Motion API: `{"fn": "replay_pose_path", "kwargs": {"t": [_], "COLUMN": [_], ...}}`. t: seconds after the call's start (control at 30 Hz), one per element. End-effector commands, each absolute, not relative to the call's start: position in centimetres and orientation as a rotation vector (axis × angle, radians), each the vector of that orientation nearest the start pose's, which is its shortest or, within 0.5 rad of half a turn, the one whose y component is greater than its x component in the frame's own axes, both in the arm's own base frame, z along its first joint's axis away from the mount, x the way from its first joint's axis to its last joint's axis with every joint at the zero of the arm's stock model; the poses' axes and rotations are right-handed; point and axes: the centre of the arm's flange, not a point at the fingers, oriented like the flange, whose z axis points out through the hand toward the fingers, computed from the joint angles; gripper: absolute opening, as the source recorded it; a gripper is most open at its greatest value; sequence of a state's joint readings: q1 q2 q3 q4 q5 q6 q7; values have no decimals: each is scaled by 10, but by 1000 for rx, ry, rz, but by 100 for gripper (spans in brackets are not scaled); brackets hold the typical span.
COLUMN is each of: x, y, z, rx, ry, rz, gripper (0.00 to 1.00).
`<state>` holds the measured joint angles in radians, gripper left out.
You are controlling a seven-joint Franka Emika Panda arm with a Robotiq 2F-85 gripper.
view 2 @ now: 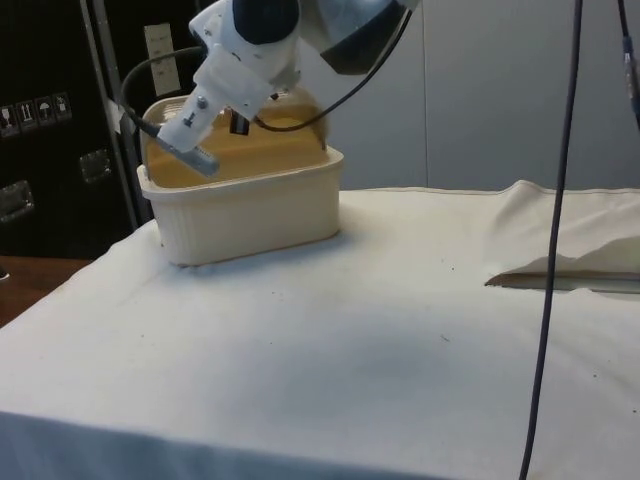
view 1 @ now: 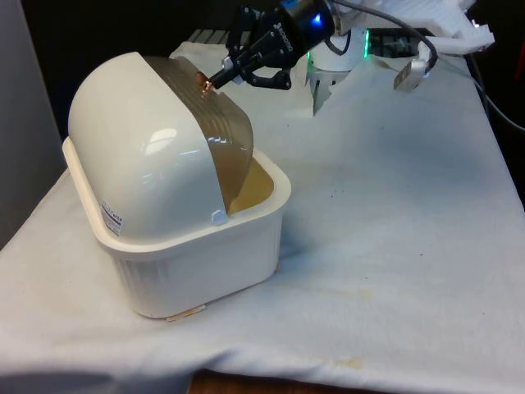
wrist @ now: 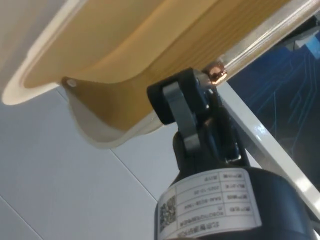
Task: Open the lid, then close it.
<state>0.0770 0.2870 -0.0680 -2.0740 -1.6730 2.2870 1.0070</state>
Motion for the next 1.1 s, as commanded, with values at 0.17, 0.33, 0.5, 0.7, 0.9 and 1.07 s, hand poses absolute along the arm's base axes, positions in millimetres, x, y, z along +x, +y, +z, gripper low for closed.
{"fn": "replay_pose_path", "kwargs": {"t": [0.17,0.33,0.5,0.7,0.9,1.07], "x": [604,612,612,612,612,612], "y": [-21,-23,-22,-23,-24,-27], "z": [305,308,310,309,311,319], "rx": [1988,1953,1944,1945,1940,1931], "ry": [296,267,247,241,238,223], "rz": [591,614,613,607,609,610], "gripper": [0,0,0,0,0,0]}}
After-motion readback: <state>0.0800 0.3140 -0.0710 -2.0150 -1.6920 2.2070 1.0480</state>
